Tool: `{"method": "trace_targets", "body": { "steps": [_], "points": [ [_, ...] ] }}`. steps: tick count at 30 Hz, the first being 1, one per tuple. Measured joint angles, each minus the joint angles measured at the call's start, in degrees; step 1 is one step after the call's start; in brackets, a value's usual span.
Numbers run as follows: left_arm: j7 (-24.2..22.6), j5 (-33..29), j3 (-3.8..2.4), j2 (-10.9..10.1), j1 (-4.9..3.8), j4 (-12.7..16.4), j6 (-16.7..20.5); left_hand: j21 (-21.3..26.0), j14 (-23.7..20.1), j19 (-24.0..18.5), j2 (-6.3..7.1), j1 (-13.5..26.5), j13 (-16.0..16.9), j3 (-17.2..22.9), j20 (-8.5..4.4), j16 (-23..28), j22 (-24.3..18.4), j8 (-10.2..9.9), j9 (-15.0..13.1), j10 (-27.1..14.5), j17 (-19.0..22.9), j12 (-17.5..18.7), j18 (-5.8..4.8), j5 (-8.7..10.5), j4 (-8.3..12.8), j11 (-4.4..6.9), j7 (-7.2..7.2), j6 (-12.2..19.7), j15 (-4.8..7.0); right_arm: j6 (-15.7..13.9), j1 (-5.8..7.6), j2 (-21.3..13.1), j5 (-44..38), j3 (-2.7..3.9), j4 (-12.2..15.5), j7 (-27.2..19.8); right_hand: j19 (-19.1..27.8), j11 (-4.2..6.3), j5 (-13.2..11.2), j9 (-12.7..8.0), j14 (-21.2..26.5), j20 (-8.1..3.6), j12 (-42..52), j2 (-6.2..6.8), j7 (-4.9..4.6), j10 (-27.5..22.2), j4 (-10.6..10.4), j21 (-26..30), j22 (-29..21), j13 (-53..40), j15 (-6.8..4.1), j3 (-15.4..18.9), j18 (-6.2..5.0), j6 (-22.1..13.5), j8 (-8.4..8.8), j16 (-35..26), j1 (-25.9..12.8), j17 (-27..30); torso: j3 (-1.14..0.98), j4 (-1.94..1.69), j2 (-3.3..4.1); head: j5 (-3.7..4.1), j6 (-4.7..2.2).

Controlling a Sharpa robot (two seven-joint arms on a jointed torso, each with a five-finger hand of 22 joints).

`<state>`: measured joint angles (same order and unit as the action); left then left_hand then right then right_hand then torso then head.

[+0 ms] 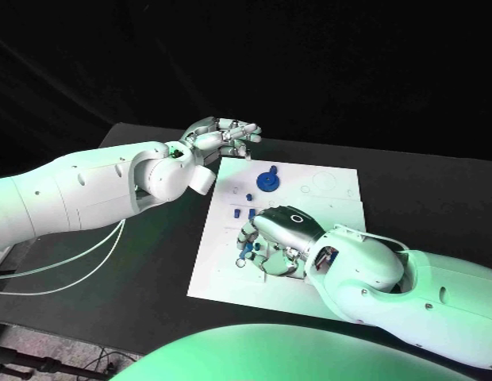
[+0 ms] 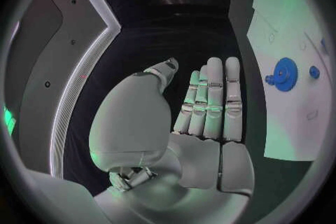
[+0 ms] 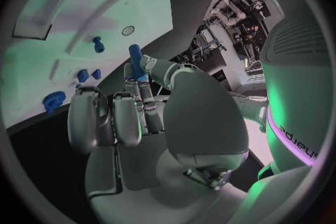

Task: Assemble the parts on the task board

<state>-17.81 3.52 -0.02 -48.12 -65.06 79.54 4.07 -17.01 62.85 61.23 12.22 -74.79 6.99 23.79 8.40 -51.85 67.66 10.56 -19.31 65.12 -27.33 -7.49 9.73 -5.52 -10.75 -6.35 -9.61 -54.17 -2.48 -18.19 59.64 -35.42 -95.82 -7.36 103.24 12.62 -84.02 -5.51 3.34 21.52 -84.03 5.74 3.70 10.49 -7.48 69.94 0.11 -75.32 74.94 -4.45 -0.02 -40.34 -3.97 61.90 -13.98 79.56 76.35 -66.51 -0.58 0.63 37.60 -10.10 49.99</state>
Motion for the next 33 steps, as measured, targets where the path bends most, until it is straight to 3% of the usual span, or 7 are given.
{"method": "trace_targets", "body": {
  "steps": [20, 33],
  "points": [
    [0.04, -0.1, 0.0, -0.04, -0.01, 0.11, -0.06, 0.26, 0.0, 0.0, 0.0, 0.0, 0.04, 0.0, 0.0, 0.0, -0.07, 0.0, -0.05, 0.0, 0.0, 0.0, 0.01, 0.0, 0.0, 0.0, 0.0, 0.0, 0.0, 0.04, -2.56, 2.78, -0.12, -0.42, -4.45, -0.16, 0.0, 0.01, -0.03, 0.07, 0.0, 0.0, -0.31, 0.25, -0.2, 0.0, 0.16, 0.0, -0.01, -0.08, 0.0, -0.16, 0.0, -0.22, 0.03, 0.0, -0.23, 0.1, -0.05, 0.02, 0.03, -0.65, 0.0],
    [0.05, -0.12, 0.0, -0.14, -0.01, 0.21, -0.07, 0.26, 0.0, 0.0, 0.0, 0.0, 0.04, 0.0, 0.0, 0.0, -0.07, 0.0, -0.04, 0.0, -0.01, 0.0, 0.0, 0.0, 0.0, 0.0, 0.0, 0.0, 0.0, 0.01, -3.12, 3.57, -0.18, -0.41, -5.8, -0.29, 0.0, 0.02, 0.22, 0.18, 0.0, 0.0, -0.28, 0.27, -0.2, 0.01, 0.32, 0.0, -0.02, 0.02, 0.0, -0.31, 0.0, -0.23, 0.04, 0.0, -0.42, 0.1, -0.08, 0.05, 0.03, -0.77, 0.0]
  ]
}}
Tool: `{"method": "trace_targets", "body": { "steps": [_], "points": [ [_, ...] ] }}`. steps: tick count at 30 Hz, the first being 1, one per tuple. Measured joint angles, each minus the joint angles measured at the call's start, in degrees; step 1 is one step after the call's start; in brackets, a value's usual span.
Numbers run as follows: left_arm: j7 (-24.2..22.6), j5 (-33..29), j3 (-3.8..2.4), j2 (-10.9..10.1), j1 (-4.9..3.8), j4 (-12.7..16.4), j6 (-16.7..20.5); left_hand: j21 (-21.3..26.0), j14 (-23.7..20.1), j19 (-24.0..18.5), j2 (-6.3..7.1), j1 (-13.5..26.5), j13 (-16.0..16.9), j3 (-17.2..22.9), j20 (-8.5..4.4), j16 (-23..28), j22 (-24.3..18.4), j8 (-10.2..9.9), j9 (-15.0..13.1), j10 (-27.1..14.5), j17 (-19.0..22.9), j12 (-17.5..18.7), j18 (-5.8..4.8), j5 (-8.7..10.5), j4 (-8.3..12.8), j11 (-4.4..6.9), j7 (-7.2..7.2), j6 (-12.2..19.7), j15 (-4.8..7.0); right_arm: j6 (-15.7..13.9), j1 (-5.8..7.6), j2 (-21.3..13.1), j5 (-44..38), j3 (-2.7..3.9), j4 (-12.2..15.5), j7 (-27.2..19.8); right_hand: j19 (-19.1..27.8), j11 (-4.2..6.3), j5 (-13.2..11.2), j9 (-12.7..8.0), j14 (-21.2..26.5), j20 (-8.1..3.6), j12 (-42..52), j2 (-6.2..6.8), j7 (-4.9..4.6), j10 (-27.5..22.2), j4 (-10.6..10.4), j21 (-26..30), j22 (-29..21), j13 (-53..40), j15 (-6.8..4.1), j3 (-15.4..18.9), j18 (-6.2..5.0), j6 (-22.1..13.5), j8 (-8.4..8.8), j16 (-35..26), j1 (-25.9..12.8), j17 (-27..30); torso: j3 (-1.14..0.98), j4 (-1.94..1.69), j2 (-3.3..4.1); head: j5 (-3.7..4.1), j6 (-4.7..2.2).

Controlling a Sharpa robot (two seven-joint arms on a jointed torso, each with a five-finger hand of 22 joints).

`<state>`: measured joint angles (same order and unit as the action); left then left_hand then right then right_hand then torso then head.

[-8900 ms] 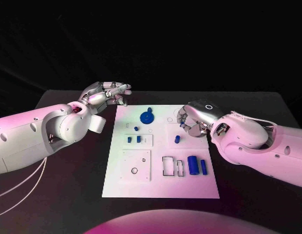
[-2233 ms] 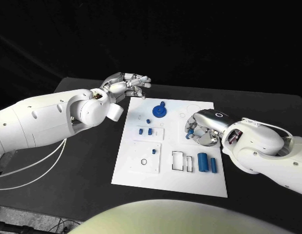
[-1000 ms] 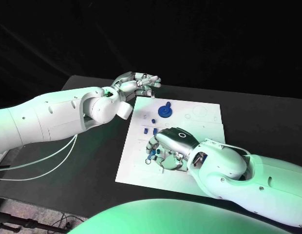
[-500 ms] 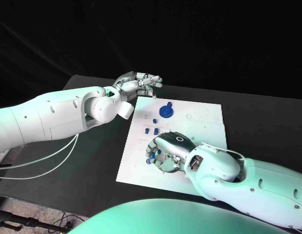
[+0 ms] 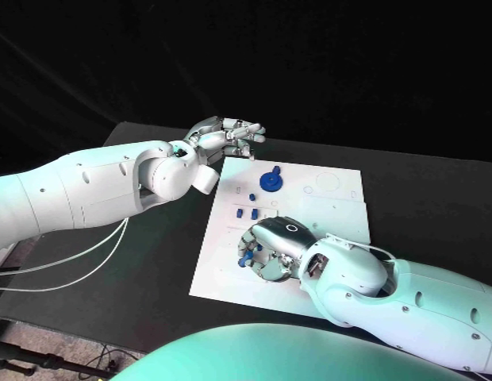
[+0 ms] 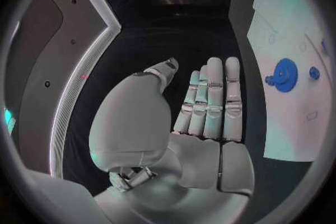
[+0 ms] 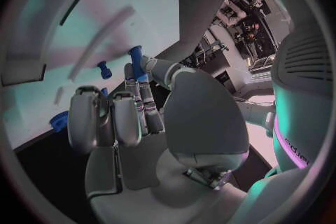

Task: Assemble the parts on the task board

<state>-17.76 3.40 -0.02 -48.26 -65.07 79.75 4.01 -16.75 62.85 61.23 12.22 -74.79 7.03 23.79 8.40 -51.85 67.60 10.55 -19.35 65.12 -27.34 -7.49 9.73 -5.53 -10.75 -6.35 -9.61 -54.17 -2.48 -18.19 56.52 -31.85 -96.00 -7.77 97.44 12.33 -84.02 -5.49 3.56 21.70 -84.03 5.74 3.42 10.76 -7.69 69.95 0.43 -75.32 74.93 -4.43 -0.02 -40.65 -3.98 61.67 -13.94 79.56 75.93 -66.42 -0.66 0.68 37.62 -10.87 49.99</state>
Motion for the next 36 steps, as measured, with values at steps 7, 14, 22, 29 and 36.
{"method": "trace_targets", "body": {
  "steps": [7, 14, 22, 29, 36],
  "points": [
    [0.01, 0.0, 0.0, -0.06, -0.01, 0.12, 0.0, 0.0, 0.0, 0.0, 0.0, 0.0, 0.0, 0.0, 0.0, 0.0, 0.0, 0.0, 0.0, 0.0, 0.0, 0.0, 0.0, 0.0, 0.0, 0.0, 0.0, 0.0, 0.0, 0.03, -0.06, 0.42, -0.17, 0.01, -0.5, -0.05, 0.0, 0.0, 0.01, 0.0, 0.0, 0.0, 0.0, -0.23, 0.0, 0.0, 0.0, 0.0, -0.01, -0.02, 0.0, 0.0, 0.0, -0.01, 0.07, 0.0, -0.07, 0.0, -0.01, 0.0, -0.01, 0.0, 0.0],
    [0.02, -0.01, 0.0, -0.11, -0.01, 0.17, 0.0, 0.0, 0.0, 0.01, -0.02, 0.02, -0.01, -0.02, 0.02, 0.0, -0.01, 0.0, 0.01, 0.0, 0.0, 0.0, 0.0, 0.0, -0.02, 0.0, 0.0, 0.0, 0.0, 0.26, -0.07, 0.84, -0.39, -0.03, -0.84, -0.13, 0.0, 0.03, 0.43, 0.41, 0.0, 0.0, -0.01, -0.21, -0.24, -0.02, 0.63, 0.0, -0.01, -0.05, 0.0, 0.17, 0.0, -1.01, -0.28, 0.0, -0.13, 0.11, 0.0, 0.0, -0.03, -0.05, 0.0],
    [0.04, -0.01, 0.0, -0.16, -0.01, 0.22, 0.0, 0.0, 0.0, 0.21, -0.23, 0.23, -0.01, -0.24, 0.21, 0.0, -0.06, 0.0, 0.01, 0.0, 0.0, 0.0, 0.0, 0.0, -0.24, 0.0, 0.0, 0.0, 0.0, 1.0, -0.1, 1.26, -0.47, -0.29, -1.58, -0.61, 0.57, 0.0, 3.05, 0.56, -0.01, 0.57, 0.21, 2.28, -1.05, -3.38, 1.11, 2.82, -0.02, 0.55, 0.44, 1.5, 0.0, -3.24, 0.56, 0.0, -4.11, 0.59, 0.03, -0.02, -0.04, -0.08, 0.0],
    [0.05, -0.01, 0.0, -0.19, -0.01, 0.24, 0.0, 0.0, 0.0, 0.21, -0.23, 0.23, -0.01, -0.24, 0.21, 0.0, -0.06, 0.0, 0.02, 0.0, 0.0, 0.0, 0.0, 0.0, -0.24, 0.0, 0.0, 0.0, 0.0, 1.75, -0.19, 1.26, -0.46, -0.37, -1.71, -1.05, 1.14, -0.51, 3.74, 0.43, 0.0, 1.14, 0.21, 3.23, -1.39, -5.77, 1.45, 4.9, -0.02, 0.55, 0.85, 2.78, 0.01, -4.24, 1.17, -0.35, -5.03, 1.12, 0.04, -0.02, -0.06, -0.09, 0.0],
    [0.07, -0.02, 0.0, -0.21, -0.01, 0.25, 0.0, 0.0, 0.0, 0.21, -0.23, 0.23, -0.01, -0.24, 0.21, 0.0, -0.06, 0.0, 0.02, 0.0, 0.0, 0.0, 0.0, 0.0, -0.24, 0.0, 0.0, 0.0, 0.0, 1.24, -0.21, 0.76, -0.46, -0.41, -1.38, -1.27, 2.32, -1.06, 3.78, -0.31, 0.0, 1.63, 0.21, 3.63, -2.17, -7.98, 1.93, 7.39, -0.02, 0.55, 1.25, 4.86, 0.0, -6.25, 2.48, -0.92, -5.44, 2.44, 0.01, -0.01, -0.07, -0.04, 0.0]
  ]
}}
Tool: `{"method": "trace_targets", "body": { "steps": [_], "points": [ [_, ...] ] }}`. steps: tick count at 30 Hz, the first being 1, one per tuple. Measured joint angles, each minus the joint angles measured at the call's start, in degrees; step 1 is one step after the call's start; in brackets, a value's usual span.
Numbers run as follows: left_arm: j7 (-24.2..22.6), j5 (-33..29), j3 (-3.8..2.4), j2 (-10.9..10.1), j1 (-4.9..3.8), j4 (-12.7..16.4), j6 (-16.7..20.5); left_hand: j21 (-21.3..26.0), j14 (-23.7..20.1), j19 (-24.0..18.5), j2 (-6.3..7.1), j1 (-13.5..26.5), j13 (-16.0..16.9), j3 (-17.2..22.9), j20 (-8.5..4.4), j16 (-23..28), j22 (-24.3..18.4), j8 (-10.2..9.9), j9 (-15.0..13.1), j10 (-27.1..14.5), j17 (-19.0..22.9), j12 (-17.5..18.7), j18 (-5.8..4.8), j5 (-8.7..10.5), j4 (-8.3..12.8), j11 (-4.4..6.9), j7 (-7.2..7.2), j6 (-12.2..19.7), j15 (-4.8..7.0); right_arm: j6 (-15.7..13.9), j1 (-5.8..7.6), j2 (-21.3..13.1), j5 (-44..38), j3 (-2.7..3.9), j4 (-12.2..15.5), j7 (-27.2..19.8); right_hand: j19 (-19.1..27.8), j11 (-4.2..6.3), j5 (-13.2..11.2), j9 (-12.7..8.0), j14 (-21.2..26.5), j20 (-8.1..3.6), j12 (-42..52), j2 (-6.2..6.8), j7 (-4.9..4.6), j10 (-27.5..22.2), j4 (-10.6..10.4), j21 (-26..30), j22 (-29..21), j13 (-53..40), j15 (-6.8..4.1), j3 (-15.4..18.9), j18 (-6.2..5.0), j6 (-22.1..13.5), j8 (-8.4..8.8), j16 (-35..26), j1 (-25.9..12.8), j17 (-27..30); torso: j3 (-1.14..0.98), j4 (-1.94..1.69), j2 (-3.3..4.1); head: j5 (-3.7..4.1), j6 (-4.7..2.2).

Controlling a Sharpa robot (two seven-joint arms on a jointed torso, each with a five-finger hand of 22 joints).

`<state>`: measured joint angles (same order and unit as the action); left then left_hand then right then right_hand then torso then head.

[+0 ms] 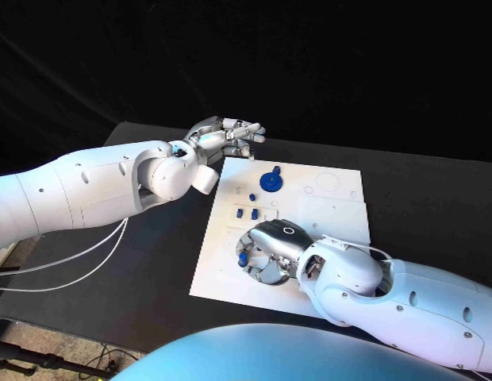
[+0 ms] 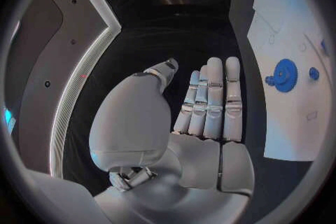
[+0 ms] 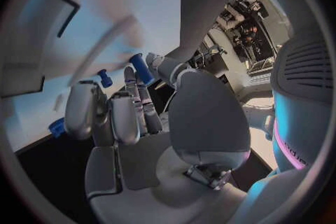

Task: Assemble the parts on the task board

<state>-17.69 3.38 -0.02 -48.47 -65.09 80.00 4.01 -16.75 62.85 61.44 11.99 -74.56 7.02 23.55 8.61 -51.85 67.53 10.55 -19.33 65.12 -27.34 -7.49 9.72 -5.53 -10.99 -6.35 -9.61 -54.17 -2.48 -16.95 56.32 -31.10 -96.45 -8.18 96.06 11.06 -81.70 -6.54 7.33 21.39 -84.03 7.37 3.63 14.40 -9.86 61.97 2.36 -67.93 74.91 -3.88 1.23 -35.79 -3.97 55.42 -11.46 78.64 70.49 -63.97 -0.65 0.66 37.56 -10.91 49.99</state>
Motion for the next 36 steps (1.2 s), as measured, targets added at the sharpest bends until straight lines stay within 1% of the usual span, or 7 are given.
{"method": "trace_targets", "body": {
  "steps": [4, 8, 13, 19, 26, 32, 36],
  "points": [
    [0.01, 0.0, 0.0, -0.01, 0.0, 0.0, 0.0, 0.0, 0.0, 0.0, 0.0, 0.0, 0.0, 0.0, 0.0, 0.0, 0.0, 0.0, 0.0, 0.0, 0.0, 0.0, 0.0, 0.0, 0.0, 0.0, 0.0, 0.0, 0.0, -1.51, 0.0, -1.01, 0.04, 0.0, 0.8, -0.22, 2.26, -0.57, 0.0, -0.55, 0.84, 0.41, 0.18, -0.11, -0.4, -4.03, 0.37, 5.39, 0.04, 0.13, 0.84, 3.24, -1.02, -0.8, 0.72, -2.11, -0.09, 3.41, -0.03, 0.01, -0.01, 0.01, 0.0],
    [0.01, -0.01, 0.0, -0.04, 0.0, -0.05, 0.0, 0.0, 0.0, 0.0, 0.0, 0.0, 0.0, 0.0, 0.0, 0.0, 0.0, 0.0, 0.0, 0.0, 0.0, 0.0, 0.0, 0.0, 0.0, 0.0, 0.0, 0.0, 0.0, -3.6, 0.31, -2.88, 0.64, 0.04, 2.01, -0.88, 4.06, -0.81, 1.68, -1.47, 2.36, 0.62, 0.69, -1.64, -0.63, -7.03, 0.16, 11.08, 0.04, 0.13, 1.12, 8.76, -1.32, -1.45, 1.53, -5.07, 1.2, 8.36, -0.04, 0.07, -0.04, -0.03, 0.0],
    [0.02, -0.01, 0.0, -0.03, 0.0, -0.16, 0.0, 0.0, 0.0, 0.0, 0.0, 0.0, 0.01, 0.0, 0.0, 0.0, 0.0, 0.0, 0.01, 0.0, 0.0, 0.0, 0.0, 0.0, 0.0, 0.0, 0.0, 0.0, 0.0, -6.15, 2.35, -6.24, 3.51, 0.28, 3.99, -2.33, 4.49, -0.93, 4.19, -2.85, 2.92, 0.62, 2.11, -3.21, -0.68, -7.53, -2.29, 14.23, 0.04, 0.13, 1.02, 17.68, -2.2, -1.91, 2.39, -6.67, 2.28, 11.09, -0.01, 0.13, -0.12, 0.15, 0.0],
    [0.03, -0.02, 0.0, 0.09, 0.0, -0.49, 0.0, 0.39, -0.21, 0.0, 0.0, 0.0, 0.08, -0.16, 0.0, 0.0, -0.08, 0.0, -0.05, 0.0, 0.0, 0.0, 0.0, 0.0, 0.17, 0.0, 0.0, 0.0, -0.21, -8.76, 6.08, -12.37, 13.3, 0.61, 7.14, -4.93, 4.67, -0.46, 4.77, -3.43, 3.08, 0.62, 4.45, -4.3, -0.47, -4.55, -3.4, 15.57, 0.03, -0.38, 1.01, 19.52, -2.21, -1.7, 2.4, -7.63, 2.81, 12.47, 0.03, 0.19, -0.21, 0.69, -0.35],
    [0.04, -0.03, 0.07, 0.26, 0.01, -0.89, 0.01, 0.39, -0.21, 0.0, 0.0, 0.0, 0.07, -0.16, 0.0, 0.0, -0.08, 0.0, -0.05, 0.0, 0.0, 0.0, 0.0, 0.0, 0.17, 0.0, 0.0, 0.0, -0.21, -9.19, 11.0, -20.74, 26.58, 0.94, 7.65, -5.62, 2.03, 2.15, 4.77, -3.47, 0.93, -1.38, 9.35, -3.61, 1.41, 6.41, -4.37, 8.81, 0.03, -2.98, -1.14, 16.92, -2.2, 0.62, 1.57, -5.22, 1.5, 7.89, 0.14, 0.56, -0.55, 2.04, -0.15],
    [0.04, -0.03, 0.14, 0.45, 0.02, -1.01, 0.01, 0.39, -0.21, 0.0, 0.0, 0.0, 0.07, -0.16, 0.0, 0.0, -0.08, 0.0, -0.04, 0.0, 0.0, 0.0, 0.0, 0.0, 0.16, 0.0, 0.0, 0.0, -0.21, -7.85, 12.19, -26.29, 30.81, 0.79, 7.74, -3.51, -1.15, 4.85, 4.08, -0.32, 0.01, -3.51, 17.41, -1.11, 3.57, 14.04, -6.76, 0.16, 0.03, -10.64, -3.53, 18.27, -0.99, 2.6, -0.74, -0.71, -1.48, -0.08, 0.27, 0.89, -0.88, 3.71, -0.18],
    [0.04, -0.03, 0.21, 0.46, 0.02, -1.07, 0.01, 0.39, -0.21, 0.0, 0.0, 0.0, 0.07, -0.16, 0.0, 0.0, -0.08, 0.0, -0.04, 0.0, 0.0, 0.0, 0.0, 0.0, 0.16, 0.0, 0.0, 0.0, -0.21, -6.2, 11.65, -29.59, 31.25, 0.45, 9.5, -0.17, -2.14, 5.95, 4.08, 4.39, 0.0, -4.26, 38.7, -1.13, 4.38, 13.86, -11.43, -7.0, 0.02, -33.03, -3.74, 22.96, 0.21, 1.39, -2.47, 4.59, -3.23, -9.57, 0.28, 1.12, -1.08, 5.21, -0.41]
  ]
}}
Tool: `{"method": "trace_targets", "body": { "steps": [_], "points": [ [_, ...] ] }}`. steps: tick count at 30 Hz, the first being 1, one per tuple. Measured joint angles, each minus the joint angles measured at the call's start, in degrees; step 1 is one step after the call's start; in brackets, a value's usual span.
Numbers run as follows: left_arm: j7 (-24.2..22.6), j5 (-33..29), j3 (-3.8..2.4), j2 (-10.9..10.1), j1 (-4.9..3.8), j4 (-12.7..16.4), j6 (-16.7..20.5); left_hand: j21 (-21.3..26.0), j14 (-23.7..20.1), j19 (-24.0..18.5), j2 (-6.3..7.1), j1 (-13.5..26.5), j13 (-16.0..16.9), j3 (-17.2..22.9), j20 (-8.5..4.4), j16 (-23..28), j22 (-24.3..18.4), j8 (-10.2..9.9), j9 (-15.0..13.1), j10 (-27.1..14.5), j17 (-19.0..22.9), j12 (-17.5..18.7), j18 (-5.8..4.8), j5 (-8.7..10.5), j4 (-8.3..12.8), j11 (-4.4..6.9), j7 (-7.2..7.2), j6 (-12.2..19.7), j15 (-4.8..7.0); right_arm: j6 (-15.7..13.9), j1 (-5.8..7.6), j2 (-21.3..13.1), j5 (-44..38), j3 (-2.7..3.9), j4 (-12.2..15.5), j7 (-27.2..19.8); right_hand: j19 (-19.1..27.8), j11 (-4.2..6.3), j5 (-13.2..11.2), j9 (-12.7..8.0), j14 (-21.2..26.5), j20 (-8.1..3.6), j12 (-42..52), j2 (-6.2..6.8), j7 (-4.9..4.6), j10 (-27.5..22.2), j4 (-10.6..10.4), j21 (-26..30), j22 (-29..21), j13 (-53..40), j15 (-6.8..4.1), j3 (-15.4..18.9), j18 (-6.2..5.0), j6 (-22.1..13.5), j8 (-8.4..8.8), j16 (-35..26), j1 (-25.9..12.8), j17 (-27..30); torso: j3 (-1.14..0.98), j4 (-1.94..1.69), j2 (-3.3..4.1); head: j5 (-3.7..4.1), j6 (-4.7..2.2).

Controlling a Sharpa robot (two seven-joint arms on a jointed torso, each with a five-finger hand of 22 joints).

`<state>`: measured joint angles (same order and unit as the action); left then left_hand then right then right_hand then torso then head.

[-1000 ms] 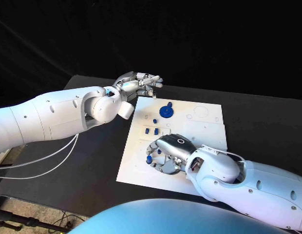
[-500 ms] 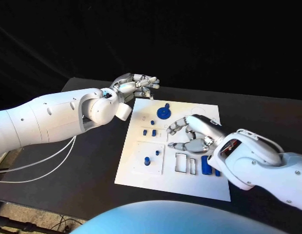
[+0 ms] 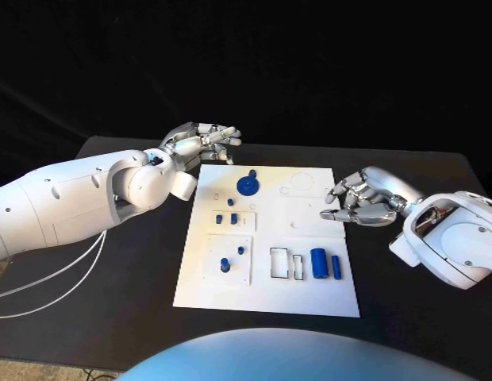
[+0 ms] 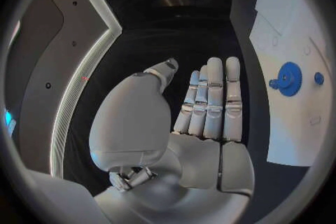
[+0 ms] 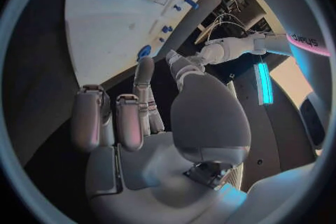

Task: Assemble the parts on the task board

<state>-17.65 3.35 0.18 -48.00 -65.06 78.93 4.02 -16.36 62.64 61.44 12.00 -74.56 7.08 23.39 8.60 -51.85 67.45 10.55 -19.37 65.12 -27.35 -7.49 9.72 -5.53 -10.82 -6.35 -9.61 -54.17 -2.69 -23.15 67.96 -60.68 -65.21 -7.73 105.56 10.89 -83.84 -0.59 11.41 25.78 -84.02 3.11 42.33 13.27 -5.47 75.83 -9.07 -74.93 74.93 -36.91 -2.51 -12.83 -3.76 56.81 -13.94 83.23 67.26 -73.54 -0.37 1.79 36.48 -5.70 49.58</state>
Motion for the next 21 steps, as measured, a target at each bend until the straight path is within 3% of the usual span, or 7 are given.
{"method": "trace_targets", "body": {
  "steps": [1, 3, 6, 8, 11, 21],
  "points": [
    [0.0, 0.0, 0.01, -0.01, 0.0, -0.01, 0.0, 0.0, 0.0, 0.0, 0.0, 0.0, 0.0, 0.0, 0.0, 0.0, 0.0, 0.0, 0.0, 0.0, 0.0, 0.0, 0.0, 0.0, 0.0, 0.0, 0.0, 0.0, 0.0, 0.38, -0.21, -0.63, -0.01, -0.1, 0.42, 0.87, 0.0, 0.1, 0.0, 1.25, 0.06, 0.0, 8.3, -0.01, -0.07, 0.55, -1.19, -1.38, 0.0, -8.77, -0.32, 1.73, 0.75, -0.44, -0.34, 1.25, 0.01, -0.85, 0.02, 0.05, -0.04, 0.23, -0.02],
    [0.0, 0.0, 0.02, -0.02, 0.0, -0.05, 0.0, 0.0, 0.0, 0.0, 0.0, 0.0, 0.0, 0.0, 0.0, 0.0, 0.0, 0.0, 0.0, 0.0, 0.0, 0.0, 0.0, 0.0, 0.0, 0.0, 0.0, 0.0, 0.0, 1.15, -0.63, -1.89, -0.24, -0.3, 1.22, 2.93, 0.0, -0.14, 0.0, 4.86, -0.01, 0.0, 21.77, -1.66, 0.08, 0.77, -4.56, -3.78, 0.0, -23.39, -0.39, 6.59, 0.75, -1.3, -1.33, 3.1, 2.43, -1.34, 0.03, 0.16, -0.11, 0.69, -0.01],
    [0.0, 0.0, 0.05, -0.03, 0.01, -0.13, 0.0, 0.0, 0.0, 0.0, 0.0, 0.0, 0.0, 0.0, 0.0, 0.0, 0.0, 0.0, 0.0, 0.0, 0.0, 0.0, 0.0, 0.0, 0.0, 0.0, 0.0, 0.0, 0.0, 1.76, -1.36, -3.26, -1.17, -0.47, 2.42, 5.52, 0.0, -0.28, 0.0, 7.3, -0.01, 0.0, 29.78, -2.49, 0.25, 2.98, -7.2, -5.01, 0.0, -32.35, -0.39, 10.13, 0.75, -1.47, -1.58, 4.4, 4.19, -1.43, 0.12, 0.38, -0.24, 1.46, 0.02],
    [0.0, 0.0, 0.08, -0.01, 0.03, -0.19, 0.0, 0.0, 0.0, 0.0, 0.0, 0.0, 0.0, 0.0, 0.0, 0.0, 0.0, 0.0, 0.01, 0.0, 0.0, 0.0, 0.0, 0.0, 0.0, 0.0, 0.0, 0.0, 0.0, 2.02, -2.22, -3.92, -2.47, -0.59, 3.44, 7.46, 0.0, -0.26, 0.0, 8.09, -0.01, 0.0, 32.1, -2.63, 0.25, 3.99, -7.58, -5.65, -0.01, -35.03, -0.39, 11.43, 0.75, -1.48, -1.64, 4.85, 4.32, -1.43, 0.16, 0.49, -0.34, 2.03, 0.02],
    [0.0, 0.0, 0.1, 0.02, 0.04, -0.27, 0.0, 0.0, 0.0, 0.0, 0.0, 0.0, -0.01, -0.01, 0.0, 0.0, 0.0, 0.0, 0.01, 0.0, 0.0, 0.0, 0.0, 0.0, -0.01, 0.0, 0.0, 0.0, 0.0, 2.16, -3.65, -4.13, -4.62, -0.69, 4.51, 9.96, 0.01, -0.16, 0.0, 8.83, -0.01, -0.01, 34.31, -2.63, 0.25, 4.86, -7.69, -6.6, -0.01, -37.6, -0.38, 12.43, 1.63, -1.48, -1.97, 5.26, 4.32, -1.43, 0.2, 0.59, -0.44, 2.74, -0.11],
    [0.0, -0.02, 0.15, 0.0, 0.07, -0.32, -0.01, 0.0, 0.0, 0.0, 0.0, 0.0, 0.0, -0.24, 0.0, 0.0, -0.07, 0.0, 0.01, 0.0, 0.0, 0.0, 0.0, 0.0, -0.25, 0.0, 0.0, 0.0, 0.0, 1.78, -7.53, -2.43, -10.38, -0.8, 5.44, 14.78, 0.03, -0.09, 1.01, 9.64, -0.01, -0.03, 36.32, -3.26, 0.5, 5.88, -7.62, -7.55, -0.01, -38.06, -0.38, 13.62, 1.62, -1.22, -1.97, 5.87, 3.7, -1.43, 0.27, 0.69, -0.51, 3.19, -0.07]
  ]
}}
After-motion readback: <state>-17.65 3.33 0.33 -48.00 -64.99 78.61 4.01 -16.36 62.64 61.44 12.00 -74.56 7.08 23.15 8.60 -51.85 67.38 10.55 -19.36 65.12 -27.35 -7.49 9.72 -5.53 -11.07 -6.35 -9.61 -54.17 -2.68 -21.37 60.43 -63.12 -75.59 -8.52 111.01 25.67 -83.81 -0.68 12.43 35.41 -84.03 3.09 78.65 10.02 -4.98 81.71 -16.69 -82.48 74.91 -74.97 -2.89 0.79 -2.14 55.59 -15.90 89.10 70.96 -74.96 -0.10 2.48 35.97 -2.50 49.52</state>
